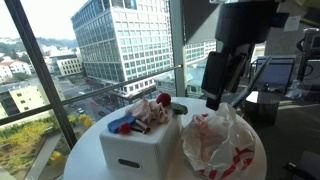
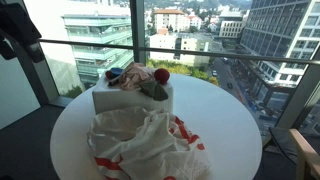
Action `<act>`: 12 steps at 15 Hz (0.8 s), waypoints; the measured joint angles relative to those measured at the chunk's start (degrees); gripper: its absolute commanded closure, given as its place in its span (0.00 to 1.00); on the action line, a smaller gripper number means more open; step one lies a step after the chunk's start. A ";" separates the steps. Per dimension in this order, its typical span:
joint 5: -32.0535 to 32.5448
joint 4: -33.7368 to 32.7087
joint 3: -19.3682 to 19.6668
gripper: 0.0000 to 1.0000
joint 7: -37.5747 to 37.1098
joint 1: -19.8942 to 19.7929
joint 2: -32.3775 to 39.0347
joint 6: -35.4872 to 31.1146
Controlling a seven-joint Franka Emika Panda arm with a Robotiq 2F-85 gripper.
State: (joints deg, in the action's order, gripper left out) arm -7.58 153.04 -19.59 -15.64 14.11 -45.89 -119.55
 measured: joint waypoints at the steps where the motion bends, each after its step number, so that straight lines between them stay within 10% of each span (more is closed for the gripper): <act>1: 0.00 -0.14 0.00 0.00 0.00 0.00 -0.03 -0.03; 12: 3.29 1.53 0.09 0.00 -0.45 -3.20 4.05 -5.21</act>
State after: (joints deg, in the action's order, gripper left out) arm -4.29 154.57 -19.51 -16.10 10.91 -41.84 -124.76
